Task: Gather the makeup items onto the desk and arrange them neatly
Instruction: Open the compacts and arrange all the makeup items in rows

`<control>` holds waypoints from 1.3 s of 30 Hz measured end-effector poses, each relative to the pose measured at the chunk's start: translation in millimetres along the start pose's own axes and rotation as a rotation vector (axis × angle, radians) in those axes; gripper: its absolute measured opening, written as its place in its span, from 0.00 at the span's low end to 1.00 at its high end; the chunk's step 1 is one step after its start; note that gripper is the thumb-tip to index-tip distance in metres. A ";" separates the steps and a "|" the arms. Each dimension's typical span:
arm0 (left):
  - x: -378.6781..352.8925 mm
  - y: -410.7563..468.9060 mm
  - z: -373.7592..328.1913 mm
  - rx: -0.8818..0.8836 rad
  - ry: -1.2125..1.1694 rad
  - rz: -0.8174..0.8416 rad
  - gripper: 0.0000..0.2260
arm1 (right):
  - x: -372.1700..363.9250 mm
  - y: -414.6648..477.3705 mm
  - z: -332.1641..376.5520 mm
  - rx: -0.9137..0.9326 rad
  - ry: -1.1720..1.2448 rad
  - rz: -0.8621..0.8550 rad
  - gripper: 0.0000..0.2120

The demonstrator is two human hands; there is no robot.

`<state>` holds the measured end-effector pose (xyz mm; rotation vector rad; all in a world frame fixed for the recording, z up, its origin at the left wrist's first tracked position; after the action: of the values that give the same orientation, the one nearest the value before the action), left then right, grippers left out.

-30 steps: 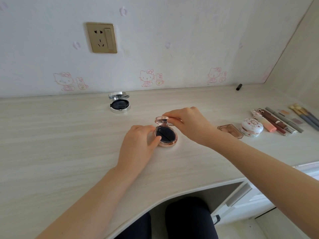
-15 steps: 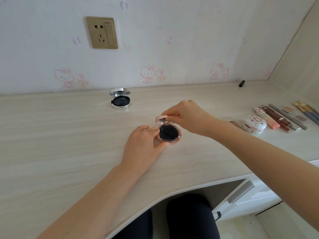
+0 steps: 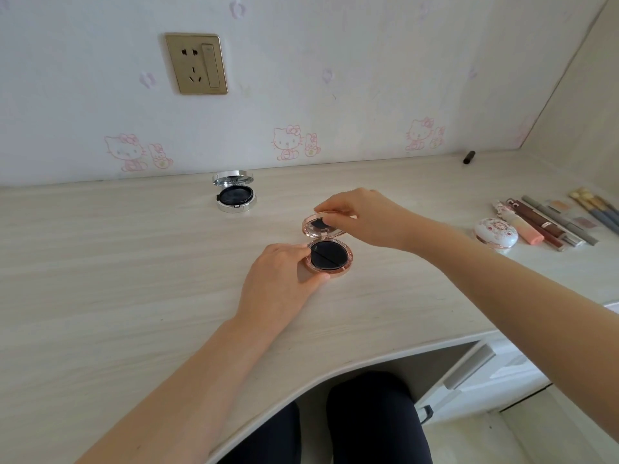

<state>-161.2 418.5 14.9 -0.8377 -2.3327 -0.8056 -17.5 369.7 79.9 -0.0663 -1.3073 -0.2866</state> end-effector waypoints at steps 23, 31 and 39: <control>-6.7 -2.0 -10.2 -0.024 0.075 0.036 0.15 | -49.1 -66.9 -1.9 -0.073 -0.028 -0.203 0.19; -3.3 21.7 0.8 -0.062 0.298 0.061 0.18 | -54.1 -35.7 -3.6 -0.082 -0.162 -0.179 0.19; 1.3 58.4 28.8 -0.073 0.487 0.062 0.22 | -61.1 16.6 -9.3 -0.094 -0.191 -0.163 0.19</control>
<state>-129.4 475.3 16.6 -0.6509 -1.8505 -0.9514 -18.8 394.2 20.7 -0.0674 -1.4916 -0.4907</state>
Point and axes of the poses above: each hand's wrist, its own y-axis towards the middle knuckle, its own x-axis out of the back of the hand, z = x × y, the point moved 6 cm from there along y, towards the middle knuckle, and after that the axes turned 13 degrees about -y, right-handed, at the moved point
